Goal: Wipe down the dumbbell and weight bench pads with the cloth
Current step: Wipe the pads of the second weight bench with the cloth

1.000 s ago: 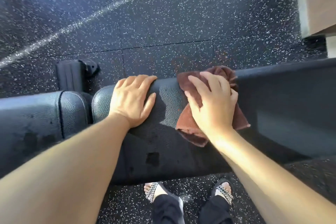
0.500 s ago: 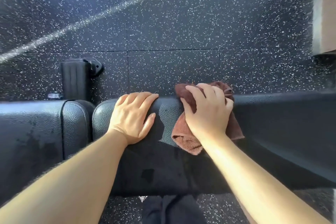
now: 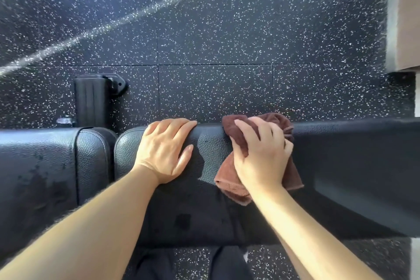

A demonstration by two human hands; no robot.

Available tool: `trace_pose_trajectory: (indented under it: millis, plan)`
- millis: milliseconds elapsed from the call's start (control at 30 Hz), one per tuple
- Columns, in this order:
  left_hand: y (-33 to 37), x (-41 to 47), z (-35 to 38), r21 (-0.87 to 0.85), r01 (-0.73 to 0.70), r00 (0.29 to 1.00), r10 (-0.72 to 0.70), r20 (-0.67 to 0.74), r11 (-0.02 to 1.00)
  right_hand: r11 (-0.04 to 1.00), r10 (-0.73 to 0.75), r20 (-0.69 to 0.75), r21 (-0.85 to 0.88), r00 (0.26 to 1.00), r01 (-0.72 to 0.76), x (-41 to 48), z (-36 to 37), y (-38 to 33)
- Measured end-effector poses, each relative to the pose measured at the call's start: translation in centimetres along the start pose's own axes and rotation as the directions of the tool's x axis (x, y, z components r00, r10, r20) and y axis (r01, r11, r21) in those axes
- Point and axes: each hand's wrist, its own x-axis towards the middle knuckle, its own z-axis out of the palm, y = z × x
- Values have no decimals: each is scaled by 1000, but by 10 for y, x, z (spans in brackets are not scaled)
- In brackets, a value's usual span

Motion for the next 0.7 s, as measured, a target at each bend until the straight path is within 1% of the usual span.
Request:
trace_pose_trajectory:
  millis: [100, 267, 433, 533, 600, 633, 700]
  plan:
    - [0, -1, -1, -9, 4, 1000, -4, 2, 1000, 1000, 19, -31, -11, 999, -20, -12, 4, -17]
    - [-2, -4, 2, -21, -11, 999, 10, -42, 1000, 999, 41, -92, -18, 995, -42, -23, 9, -24]
    - [0, -8, 1, -40, -1, 999, -1, -44, 999, 993, 113, -115, 41, 987, -109, -37, 12, -38]
    - [-2, -8, 1, -60, -31, 999, 28, -38, 998, 993, 112, -125, 47, 986, -107, -56, 20, -63]
    - [-12, -13, -2, -91, -53, 998, 48, -48, 994, 986, 159, -111, 63, 981, -153, -57, 26, -80]
    - [-20, -18, -2, -83, -46, 997, 41, -62, 995, 979, 198, -114, 71, 974, -191, -54, 28, -86]
    - [-38, -29, -1, -75, 42, 993, -50, -109, 996, 966, 254, -145, 75, 956, -246, -47, 30, -93]
